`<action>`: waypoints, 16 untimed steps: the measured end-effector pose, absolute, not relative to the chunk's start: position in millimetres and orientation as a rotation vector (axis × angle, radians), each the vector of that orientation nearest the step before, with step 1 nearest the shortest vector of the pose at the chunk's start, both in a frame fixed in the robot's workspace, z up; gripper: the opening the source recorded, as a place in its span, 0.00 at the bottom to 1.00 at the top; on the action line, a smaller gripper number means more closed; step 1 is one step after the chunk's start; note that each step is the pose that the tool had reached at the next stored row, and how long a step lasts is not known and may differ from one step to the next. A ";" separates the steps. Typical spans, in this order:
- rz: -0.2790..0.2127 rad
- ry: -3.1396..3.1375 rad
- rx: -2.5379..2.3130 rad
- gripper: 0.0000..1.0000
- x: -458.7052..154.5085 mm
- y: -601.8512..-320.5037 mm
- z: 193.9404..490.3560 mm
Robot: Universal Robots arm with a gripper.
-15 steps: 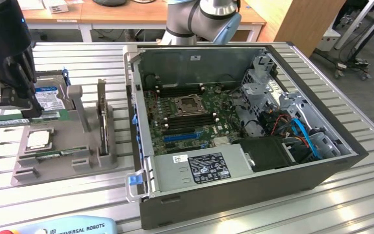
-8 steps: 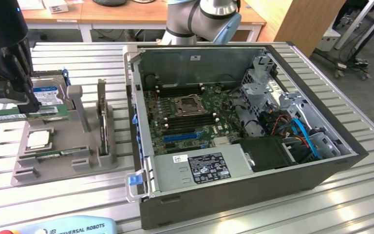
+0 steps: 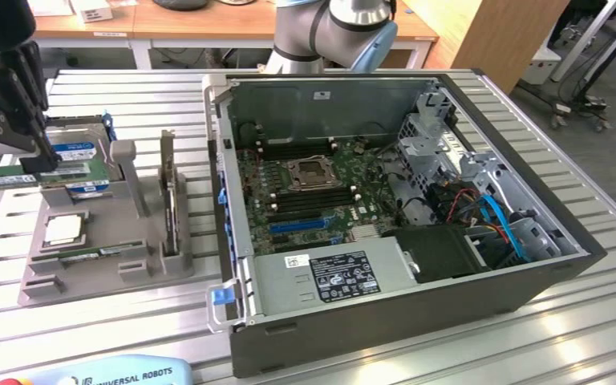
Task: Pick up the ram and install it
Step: 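Pick up the ram and move it above insertion slot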
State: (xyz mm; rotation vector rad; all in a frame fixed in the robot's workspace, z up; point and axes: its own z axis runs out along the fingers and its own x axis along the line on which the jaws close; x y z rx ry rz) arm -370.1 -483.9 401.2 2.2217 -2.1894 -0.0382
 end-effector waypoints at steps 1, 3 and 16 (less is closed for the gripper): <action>-0.038 -2.189 2.222 0.11 -370.1 -483.9 403.0; -0.038 -2.189 2.222 0.11 -370.0 -483.9 406.5; -0.038 -2.189 2.222 0.11 -370.0 -484.0 417.5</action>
